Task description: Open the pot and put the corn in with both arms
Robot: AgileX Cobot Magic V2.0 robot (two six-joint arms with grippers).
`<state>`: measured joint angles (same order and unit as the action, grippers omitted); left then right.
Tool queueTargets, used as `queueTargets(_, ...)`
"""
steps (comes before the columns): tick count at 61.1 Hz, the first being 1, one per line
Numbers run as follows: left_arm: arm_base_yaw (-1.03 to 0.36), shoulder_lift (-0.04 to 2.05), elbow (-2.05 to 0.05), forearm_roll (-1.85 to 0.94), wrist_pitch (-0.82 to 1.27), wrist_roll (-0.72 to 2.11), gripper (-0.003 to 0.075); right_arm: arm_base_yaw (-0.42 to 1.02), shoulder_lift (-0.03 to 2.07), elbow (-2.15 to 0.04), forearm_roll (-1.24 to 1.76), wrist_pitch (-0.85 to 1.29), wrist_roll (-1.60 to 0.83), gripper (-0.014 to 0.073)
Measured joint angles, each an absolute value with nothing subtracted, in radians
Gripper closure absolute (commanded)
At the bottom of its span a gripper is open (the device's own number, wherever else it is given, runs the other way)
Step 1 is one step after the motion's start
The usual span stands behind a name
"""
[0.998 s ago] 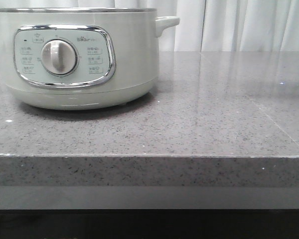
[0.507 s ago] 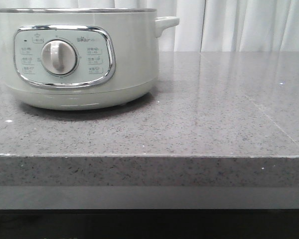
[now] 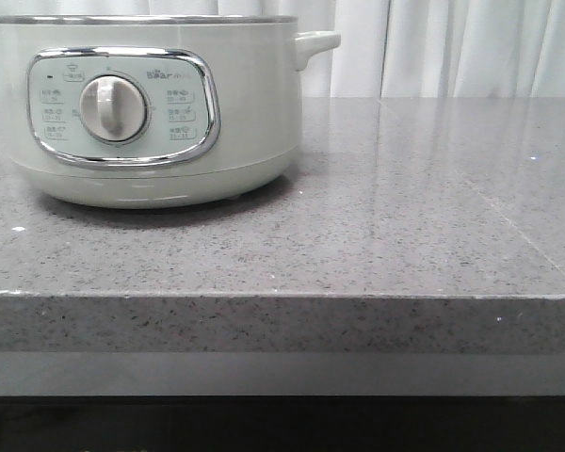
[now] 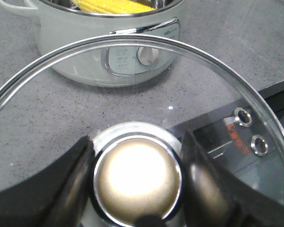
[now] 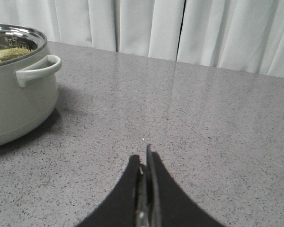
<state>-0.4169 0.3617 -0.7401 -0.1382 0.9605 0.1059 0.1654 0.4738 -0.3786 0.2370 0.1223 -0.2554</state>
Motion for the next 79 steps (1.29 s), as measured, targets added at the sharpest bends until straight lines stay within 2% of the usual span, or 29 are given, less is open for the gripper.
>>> queueTargets(17, -0.417, 0.867, -1.149, -0.127, 0.928, 0.106, 0.0508, 0.165, 0.472, -0.377, 0.239, 0.124, -0.255, 0.0652)
queueTargets(44, -0.417, 1.491, -1.684, -0.123, 0.992, 0.106, 0.0508, 0.165, 0.472, -0.377, 0.239, 0.125, -0.255, 0.0652)
queueTargets(61, -0.417, 1.661, -1.889, -0.102, 1.055, 0.106, 0.0508, 0.165, 0.472, -0.377, 0.239, 0.125, -0.255, 0.0652)
queueTargets(79, -0.417, 1.712, -1.904, -0.073, 1.086, 0.106, 0.0508, 0.165, 0.472, -0.377, 0.239, 0.125, -0.255, 0.0652)
